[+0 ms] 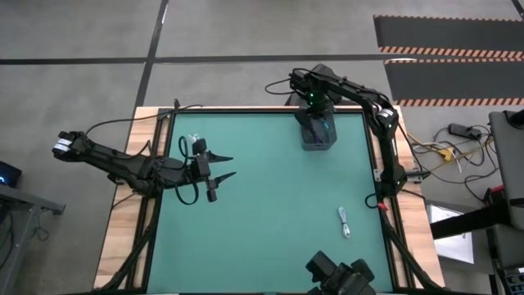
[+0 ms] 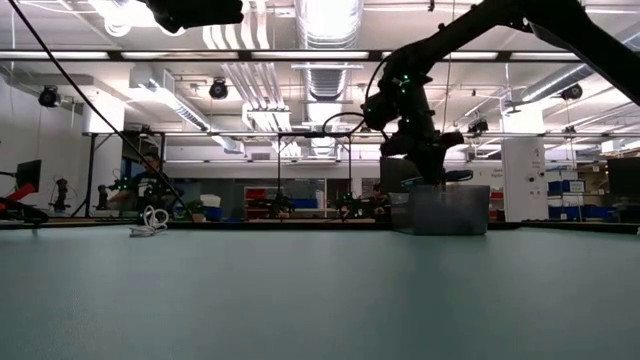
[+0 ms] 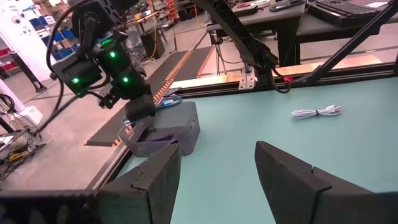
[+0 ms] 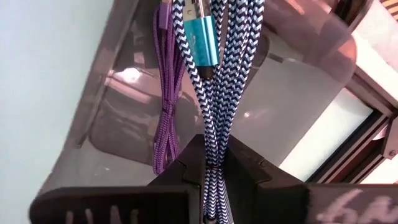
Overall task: Pick and place USB-C Cables
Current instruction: Put the blue charger cable into the black bin
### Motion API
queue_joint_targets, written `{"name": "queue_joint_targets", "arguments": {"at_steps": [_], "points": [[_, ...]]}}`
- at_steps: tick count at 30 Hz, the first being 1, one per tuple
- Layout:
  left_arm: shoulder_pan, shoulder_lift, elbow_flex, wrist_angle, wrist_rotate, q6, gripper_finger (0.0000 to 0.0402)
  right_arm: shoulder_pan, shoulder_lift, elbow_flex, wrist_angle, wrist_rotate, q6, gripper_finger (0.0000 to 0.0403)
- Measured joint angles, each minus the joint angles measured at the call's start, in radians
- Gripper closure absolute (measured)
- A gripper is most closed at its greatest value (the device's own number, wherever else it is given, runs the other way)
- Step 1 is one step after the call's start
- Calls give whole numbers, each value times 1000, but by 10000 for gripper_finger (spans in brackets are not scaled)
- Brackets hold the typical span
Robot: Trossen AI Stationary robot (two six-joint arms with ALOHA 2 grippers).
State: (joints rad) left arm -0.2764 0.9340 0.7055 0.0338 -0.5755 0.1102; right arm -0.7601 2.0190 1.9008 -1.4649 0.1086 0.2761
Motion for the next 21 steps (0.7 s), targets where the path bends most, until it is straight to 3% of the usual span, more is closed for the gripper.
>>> {"name": "queue_joint_targets", "arguments": {"at_steps": [21], "points": [[0,0,0,2,0,1,212,0,0,-52,81,4,-6,375]]}}
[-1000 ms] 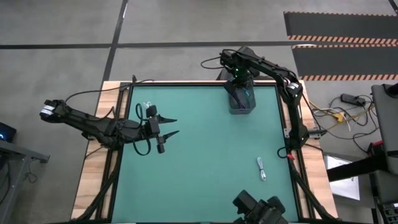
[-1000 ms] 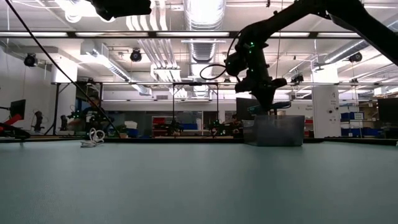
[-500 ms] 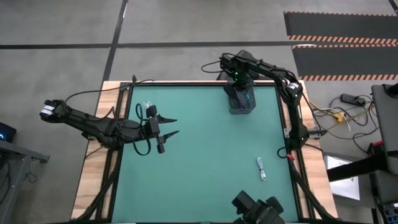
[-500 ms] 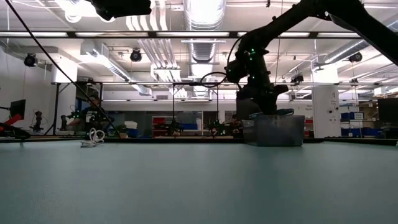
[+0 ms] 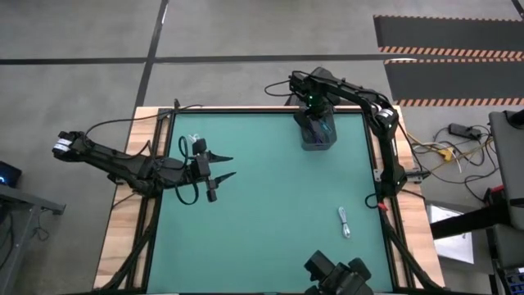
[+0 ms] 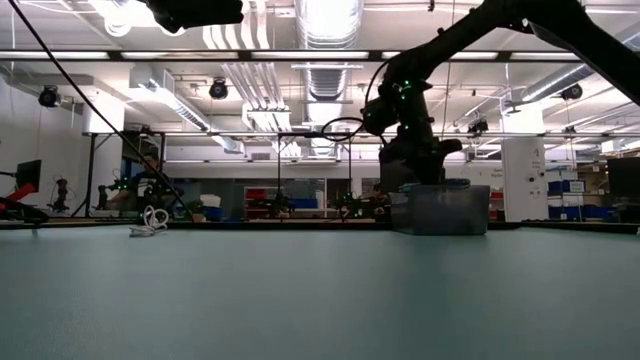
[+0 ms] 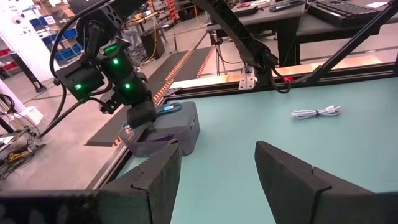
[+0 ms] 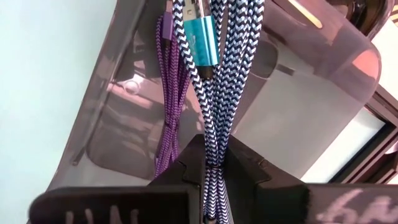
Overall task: Pick and place USB-C Cables
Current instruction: Put the blue charger cable into the black bin
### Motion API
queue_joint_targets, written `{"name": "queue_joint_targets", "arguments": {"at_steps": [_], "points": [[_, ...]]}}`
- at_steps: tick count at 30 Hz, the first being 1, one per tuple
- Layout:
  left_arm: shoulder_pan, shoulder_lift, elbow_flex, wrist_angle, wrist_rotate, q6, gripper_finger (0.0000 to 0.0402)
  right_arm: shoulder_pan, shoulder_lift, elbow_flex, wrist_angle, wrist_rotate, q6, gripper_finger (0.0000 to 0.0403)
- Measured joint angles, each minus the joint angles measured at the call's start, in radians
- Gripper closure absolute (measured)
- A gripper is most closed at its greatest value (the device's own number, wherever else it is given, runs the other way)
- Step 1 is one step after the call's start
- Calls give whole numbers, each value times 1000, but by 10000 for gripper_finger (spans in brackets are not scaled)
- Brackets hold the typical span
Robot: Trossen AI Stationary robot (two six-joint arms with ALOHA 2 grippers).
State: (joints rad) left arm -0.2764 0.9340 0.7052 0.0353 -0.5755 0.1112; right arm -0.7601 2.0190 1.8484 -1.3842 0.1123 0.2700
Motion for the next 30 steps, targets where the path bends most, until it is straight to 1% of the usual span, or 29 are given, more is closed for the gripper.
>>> {"name": "queue_joint_targets", "arguments": {"at_steps": [9,17,30], "points": [[0,0,0,0,0,0,212,0,0,-41,21,0,6,375],[0,0,0,0,0,1,212,0,0,-98,85,-3,7,375],[0,0,0,0,0,1,212,0,0,-124,148,-7,10,375]]}}
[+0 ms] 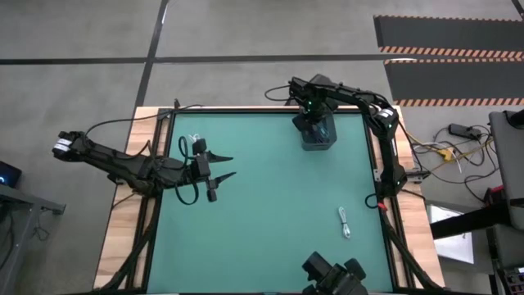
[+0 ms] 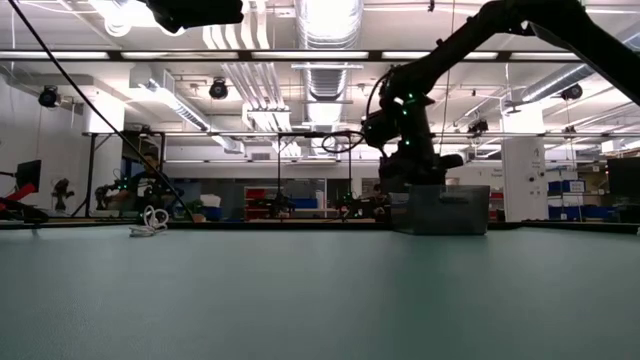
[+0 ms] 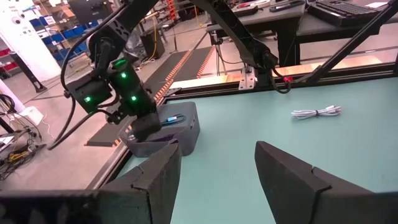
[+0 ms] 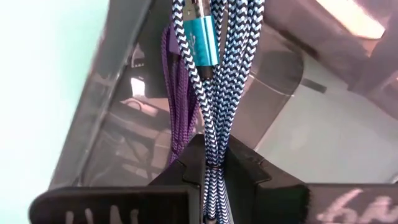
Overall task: Pick and place USB-C Cables
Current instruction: Put the blue charger cable into the black bin
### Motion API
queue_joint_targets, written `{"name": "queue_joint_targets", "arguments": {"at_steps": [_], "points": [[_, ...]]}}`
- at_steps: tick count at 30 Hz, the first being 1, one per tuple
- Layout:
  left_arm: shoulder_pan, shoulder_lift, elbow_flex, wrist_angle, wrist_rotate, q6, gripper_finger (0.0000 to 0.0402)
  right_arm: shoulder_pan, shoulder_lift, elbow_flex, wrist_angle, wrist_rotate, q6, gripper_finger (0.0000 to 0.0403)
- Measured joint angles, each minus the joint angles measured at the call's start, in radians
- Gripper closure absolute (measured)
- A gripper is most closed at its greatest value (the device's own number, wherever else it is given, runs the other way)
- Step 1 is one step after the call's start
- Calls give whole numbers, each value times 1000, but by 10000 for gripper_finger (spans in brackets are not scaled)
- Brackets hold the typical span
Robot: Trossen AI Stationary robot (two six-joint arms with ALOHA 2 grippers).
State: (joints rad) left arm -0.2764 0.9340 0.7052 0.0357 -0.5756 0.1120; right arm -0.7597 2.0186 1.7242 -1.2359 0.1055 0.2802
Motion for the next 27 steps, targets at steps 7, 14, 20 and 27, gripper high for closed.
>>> {"name": "queue_joint_targets", "arguments": {"at_steps": [7,14,20,27], "points": [[0,0,0,0,0,0,212,0,0,-59,46,0,-1,375],[0,0,0,0,0,0,212,0,0,-98,102,0,-3,375],[0,0,0,0,0,1,212,0,0,-111,115,1,-3,375],[0,0,0,0,0,1,212,0,0,-111,125,1,-3,375]]}}
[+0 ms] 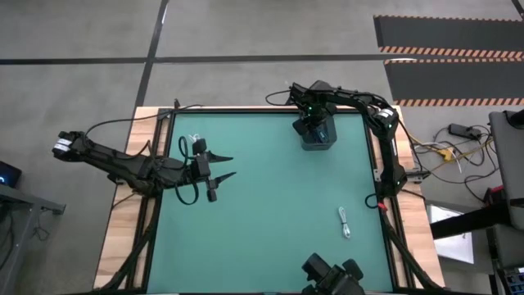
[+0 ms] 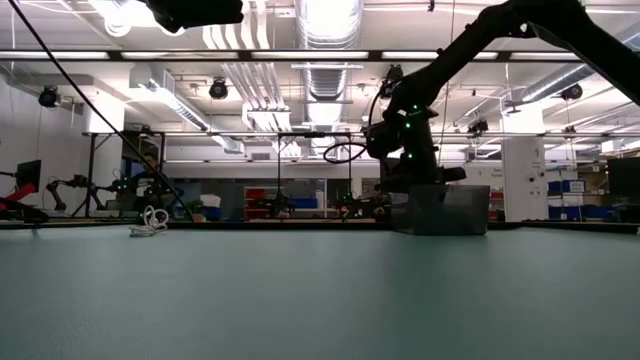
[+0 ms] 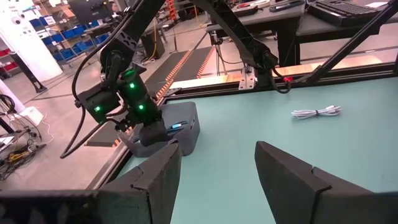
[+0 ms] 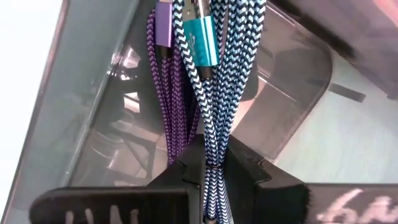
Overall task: Pick and place USB-C Cables
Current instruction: Put the blue charger cable into the black bin
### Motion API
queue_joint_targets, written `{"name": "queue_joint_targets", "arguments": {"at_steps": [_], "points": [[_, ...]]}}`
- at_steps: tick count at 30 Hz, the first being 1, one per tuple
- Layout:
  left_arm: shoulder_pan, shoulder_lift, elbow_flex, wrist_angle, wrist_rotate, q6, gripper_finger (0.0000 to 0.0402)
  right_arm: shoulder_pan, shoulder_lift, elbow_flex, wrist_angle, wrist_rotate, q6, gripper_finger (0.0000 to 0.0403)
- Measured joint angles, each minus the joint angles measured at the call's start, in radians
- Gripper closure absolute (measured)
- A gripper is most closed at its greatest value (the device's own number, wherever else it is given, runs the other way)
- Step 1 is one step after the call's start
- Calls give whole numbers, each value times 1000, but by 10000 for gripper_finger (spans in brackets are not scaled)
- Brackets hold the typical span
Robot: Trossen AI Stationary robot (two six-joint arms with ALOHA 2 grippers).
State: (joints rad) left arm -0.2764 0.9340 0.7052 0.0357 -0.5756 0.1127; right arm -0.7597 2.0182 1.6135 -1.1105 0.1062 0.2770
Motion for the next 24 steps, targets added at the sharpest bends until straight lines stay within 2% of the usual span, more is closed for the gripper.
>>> {"name": "queue_joint_targets", "arguments": {"at_steps": [16,24], "points": [[0,0,0,0,0,0,212,0,0,0,9,0,-16,372],[0,0,0,0,0,0,212,0,0,0,9,0,-16,323]]}}
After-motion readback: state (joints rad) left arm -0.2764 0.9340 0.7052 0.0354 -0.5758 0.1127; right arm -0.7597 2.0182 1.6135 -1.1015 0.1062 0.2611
